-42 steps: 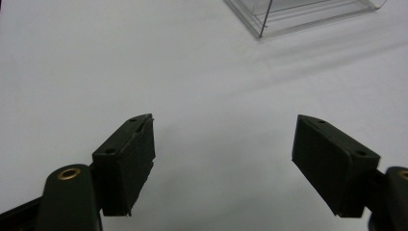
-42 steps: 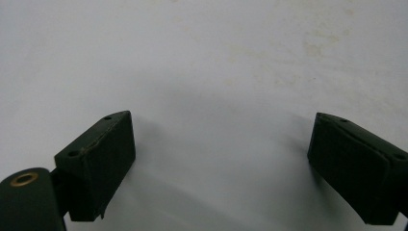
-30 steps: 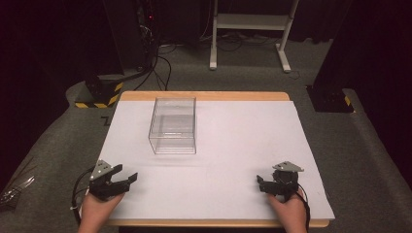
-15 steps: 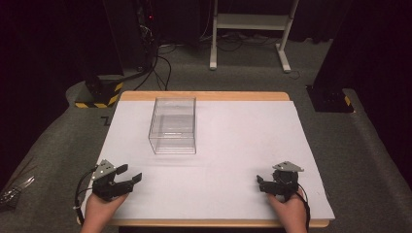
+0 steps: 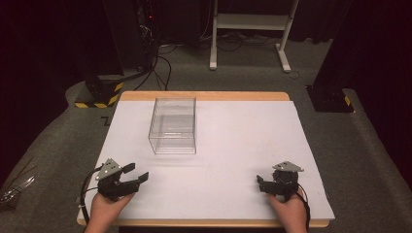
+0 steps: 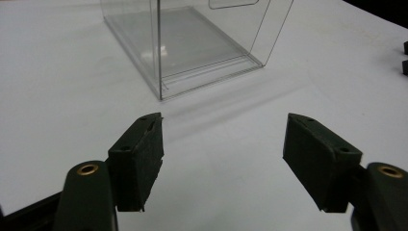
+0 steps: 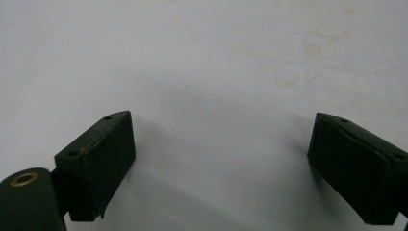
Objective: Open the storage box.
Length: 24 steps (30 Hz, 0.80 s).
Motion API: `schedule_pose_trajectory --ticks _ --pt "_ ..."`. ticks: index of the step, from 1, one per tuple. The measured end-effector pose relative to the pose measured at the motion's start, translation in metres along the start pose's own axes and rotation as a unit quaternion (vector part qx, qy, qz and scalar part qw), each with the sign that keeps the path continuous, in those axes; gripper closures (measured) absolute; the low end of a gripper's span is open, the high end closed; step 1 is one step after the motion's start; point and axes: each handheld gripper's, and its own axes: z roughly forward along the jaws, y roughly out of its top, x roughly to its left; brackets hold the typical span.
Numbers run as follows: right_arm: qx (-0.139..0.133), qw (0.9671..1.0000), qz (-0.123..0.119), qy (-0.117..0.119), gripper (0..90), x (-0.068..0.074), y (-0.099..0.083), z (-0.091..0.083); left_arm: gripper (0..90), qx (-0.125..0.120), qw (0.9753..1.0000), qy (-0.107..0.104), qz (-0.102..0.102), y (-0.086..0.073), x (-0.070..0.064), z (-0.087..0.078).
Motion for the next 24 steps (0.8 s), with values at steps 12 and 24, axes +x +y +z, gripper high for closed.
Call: schedule_pose_trajectory --ticks 12,24 --pt "0.0 1.0 0.001 0.001 9.0 0.0 0.0 0.0 33.5 0.008 0.9996 -0.005 0.028 0.02 -0.01 0.013" --pt "0.0 1.0 0.001 0.0 9.1 0.0 0.0 0.0 31.1 -0.006 0.9995 -0.008 0.031 0.036 -0.018 0.034"
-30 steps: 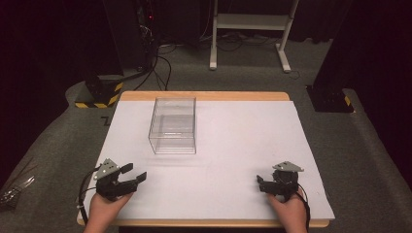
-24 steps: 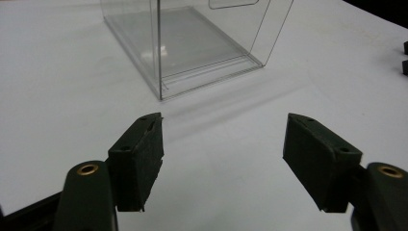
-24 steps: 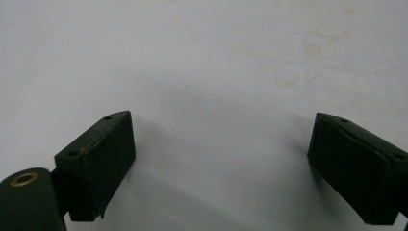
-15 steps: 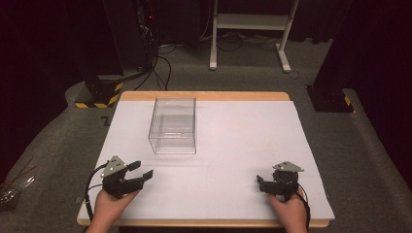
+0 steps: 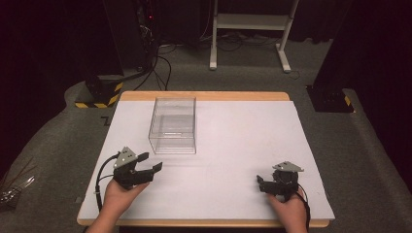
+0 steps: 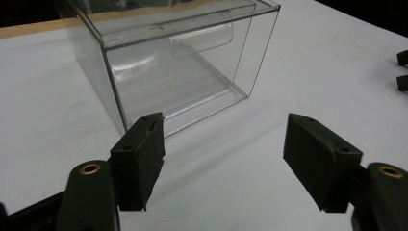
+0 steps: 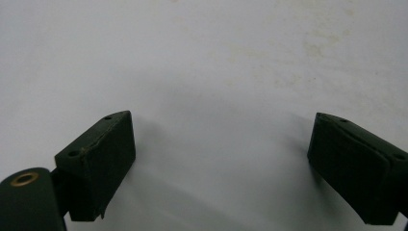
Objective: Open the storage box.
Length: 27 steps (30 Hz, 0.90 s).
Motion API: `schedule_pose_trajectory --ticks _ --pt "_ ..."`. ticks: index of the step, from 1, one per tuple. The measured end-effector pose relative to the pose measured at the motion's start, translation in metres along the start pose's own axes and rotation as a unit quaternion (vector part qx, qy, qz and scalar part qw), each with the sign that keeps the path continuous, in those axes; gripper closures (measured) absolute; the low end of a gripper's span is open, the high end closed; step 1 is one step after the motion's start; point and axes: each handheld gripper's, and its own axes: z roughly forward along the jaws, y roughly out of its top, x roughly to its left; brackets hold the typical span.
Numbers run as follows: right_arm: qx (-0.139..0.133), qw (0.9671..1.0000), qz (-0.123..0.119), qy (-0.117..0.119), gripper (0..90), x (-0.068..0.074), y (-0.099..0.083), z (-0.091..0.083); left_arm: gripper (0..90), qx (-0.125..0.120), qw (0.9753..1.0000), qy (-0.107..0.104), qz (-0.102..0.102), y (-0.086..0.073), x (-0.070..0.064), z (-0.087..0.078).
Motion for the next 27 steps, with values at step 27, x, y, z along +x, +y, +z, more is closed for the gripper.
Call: schedule_pose_trajectory --ticks 27 --pt "0.0 1.0 0.0 0.0 9.1 0.0 0.0 0.0 38.6 -0.01 0.9998 -0.006 -0.015 0.02 0.014 0.035"
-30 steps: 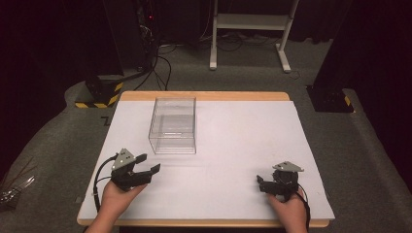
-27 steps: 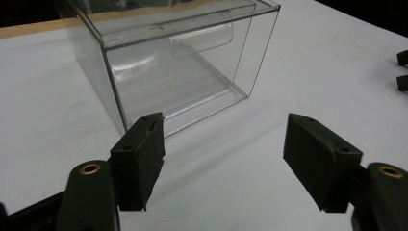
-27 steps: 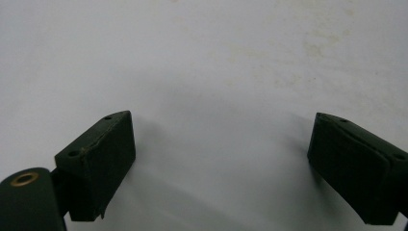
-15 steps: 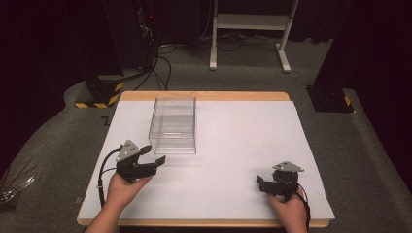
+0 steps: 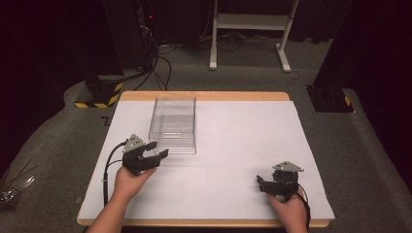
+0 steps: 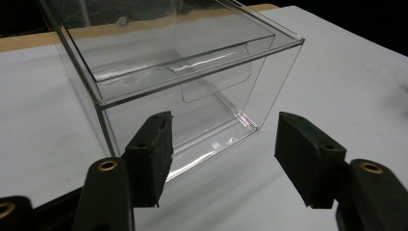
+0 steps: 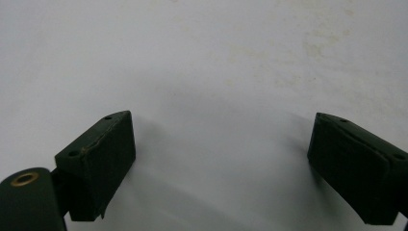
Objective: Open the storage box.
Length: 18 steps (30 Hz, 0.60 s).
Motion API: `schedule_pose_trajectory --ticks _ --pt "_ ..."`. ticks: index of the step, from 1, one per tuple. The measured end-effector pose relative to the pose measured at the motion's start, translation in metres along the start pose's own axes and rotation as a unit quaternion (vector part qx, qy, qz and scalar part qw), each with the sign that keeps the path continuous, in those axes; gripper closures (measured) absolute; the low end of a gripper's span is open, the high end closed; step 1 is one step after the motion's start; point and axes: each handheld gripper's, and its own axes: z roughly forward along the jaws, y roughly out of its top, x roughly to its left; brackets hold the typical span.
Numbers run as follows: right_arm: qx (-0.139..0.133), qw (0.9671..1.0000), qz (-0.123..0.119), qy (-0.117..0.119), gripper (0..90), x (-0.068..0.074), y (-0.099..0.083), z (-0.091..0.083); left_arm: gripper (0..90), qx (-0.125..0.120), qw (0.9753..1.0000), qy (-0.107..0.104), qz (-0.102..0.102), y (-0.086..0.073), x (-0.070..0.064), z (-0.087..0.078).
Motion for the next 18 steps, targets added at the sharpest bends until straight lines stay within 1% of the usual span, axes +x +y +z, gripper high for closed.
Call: schedule_pose_trajectory --ticks 1,3,4,6,8,14,16,18 --pt "0.0 1.0 0.0 0.0 9.2 0.0 0.0 0.0 37.7 0.0 1.0 0.0 0.0 0.0 0.0 0.0" --pt "0.0 1.0 0.0 0.0 9.2 0.0 0.0 0.0 34.6 -0.002 0.9999 -0.012 -0.008 -0.001 0.003 0.005" --pt "0.0 1.0 0.0 0.0 9.2 0.0 0.0 0.0 34.0 -0.002 0.9999 -0.012 -0.008 -0.001 0.003 0.005" --pt "0.0 1.0 0.0 0.0 9.1 0.0 0.0 0.0 34.4 -0.005 0.9997 -0.018 -0.015 -0.002 0.004 0.009" --pt "0.0 1.0 0.0 0.0 9.2 0.0 0.0 0.0 34.7 -0.006 0.9997 -0.017 -0.016 -0.002 0.005 0.011" --pt "0.0 1.0 0.001 0.0 9.2 0.0 0.0 0.0 39.5 -0.012 0.9995 -0.014 -0.026 -0.003 0.009 0.018" --pt "0.0 1.0 0.001 0.0 9.2 0.0 0.0 0.0 41.2 -0.011 0.9992 -0.018 -0.034 -0.002 0.012 0.02" --pt "-0.001 1.0 -0.001 0.0 9.2 0.0 0.0 0.0 41.9 -0.012 0.9992 -0.018 -0.033 -0.003 0.014 0.022"
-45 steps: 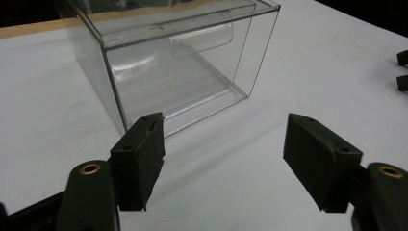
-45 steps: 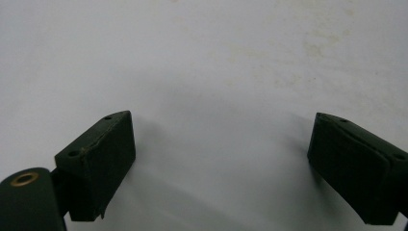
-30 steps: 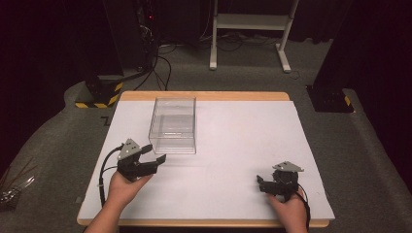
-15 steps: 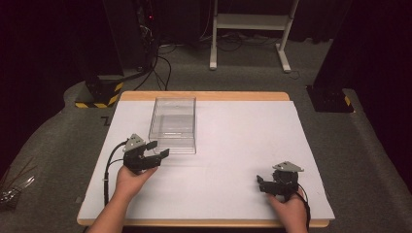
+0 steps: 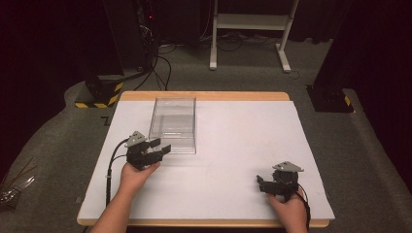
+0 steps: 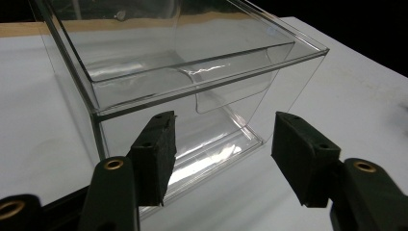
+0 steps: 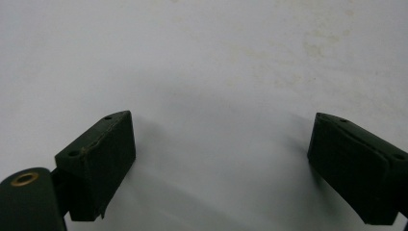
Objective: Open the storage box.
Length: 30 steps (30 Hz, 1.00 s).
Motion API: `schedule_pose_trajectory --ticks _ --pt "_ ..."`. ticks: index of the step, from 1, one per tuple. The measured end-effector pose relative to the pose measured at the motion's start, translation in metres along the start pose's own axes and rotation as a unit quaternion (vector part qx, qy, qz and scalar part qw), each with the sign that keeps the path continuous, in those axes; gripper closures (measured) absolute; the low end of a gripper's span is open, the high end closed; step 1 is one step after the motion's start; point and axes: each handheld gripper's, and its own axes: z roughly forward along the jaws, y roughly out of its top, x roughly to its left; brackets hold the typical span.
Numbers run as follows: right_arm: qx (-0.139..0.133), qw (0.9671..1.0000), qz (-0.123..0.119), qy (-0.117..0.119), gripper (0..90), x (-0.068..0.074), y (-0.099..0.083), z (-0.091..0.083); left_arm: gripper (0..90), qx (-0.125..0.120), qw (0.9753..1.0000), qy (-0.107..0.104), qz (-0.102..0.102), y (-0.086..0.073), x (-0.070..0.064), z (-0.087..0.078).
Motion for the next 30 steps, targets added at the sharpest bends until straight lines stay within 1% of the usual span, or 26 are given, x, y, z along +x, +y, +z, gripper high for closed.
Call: schedule_pose_trajectory --ticks 2,6,7,8,9,12,13,14,18,20,24,26,27,28,30 --pt "0.0 1.0 0.001 0.0 9.2 0.0 0.0 0.0 43.1 -0.003 1.0 -0.001 -0.001 0.0 0.003 0.002" --pt "0.0 1.0 0.001 0.0 9.2 0.0 0.0 0.0 46.7 -0.015 0.9998 -0.012 -0.005 -0.001 0.008 0.003" --pt "0.0 1.0 0.001 0.0 9.2 0.0 0.0 0.0 48.2 -0.015 0.9998 -0.012 -0.005 -0.001 0.008 0.003" --pt "0.0 1.0 0.001 0.0 9.2 0.0 0.0 0.0 50.4 -0.021 0.9995 -0.022 -0.008 -0.001 0.011 0.004" --pt "0.0 1.0 0.001 0.0 9.2 0.0 0.0 0.0 51.5 -0.021 0.9995 -0.022 -0.008 -0.001 0.011 0.004" --pt "0.0 1.0 0.001 -0.001 9.2 0.0 0.0 0.0 52.2 -0.028 0.9987 -0.041 -0.01 -0.003 0.016 0.006" --pt "0.0 1.0 0.001 -0.001 9.2 0.0 0.0 0.0 51.9 -0.028 0.9987 -0.041 -0.01 -0.003 0.016 0.006" --pt "0.0 1.0 0.001 0.0 9.3 0.0 0.0 0.0 51.9 -0.031 0.9984 -0.048 -0.01 -0.003 0.017 0.007" --pt "-0.001 1.0 0.001 -0.001 9.4 0.001 0.0 0.0 58.0 -0.04 0.9984 -0.04 -0.009 -0.003 0.017 0.009" --pt "-0.001 1.0 0.001 -0.002 9.5 0.001 0.0 0.0 64.2 -0.038 0.9987 -0.032 -0.01 -0.004 0.018 0.01" --pt "-0.002 1.0 -0.001 -0.003 9.6 0.001 0.0 0.0 66.0 -0.037 0.9986 -0.039 0.0 -0.006 0.02 0.013" --pt "-0.002 1.0 -0.001 -0.003 9.6 0.001 0.0 0.0 66.9 -0.039 0.9982 -0.046 0.004 -0.007 0.021 0.015" --pt "-0.002 1.0 -0.001 -0.003 9.6 0.001 0.0 0.0 67.0 -0.039 0.9982 -0.046 0.004 -0.007 0.021 0.015" --pt "-0.002 1.0 -0.001 -0.003 9.6 0.001 0.0 0.0 67.5 -0.041 0.998 -0.046 0.014 -0.007 0.02 0.016" --pt "-0.002 1.0 -0.001 -0.003 9.5 0.001 0.0 0.0 67.9 -0.042 0.9977 -0.05 0.018 -0.008 0.019 0.017"
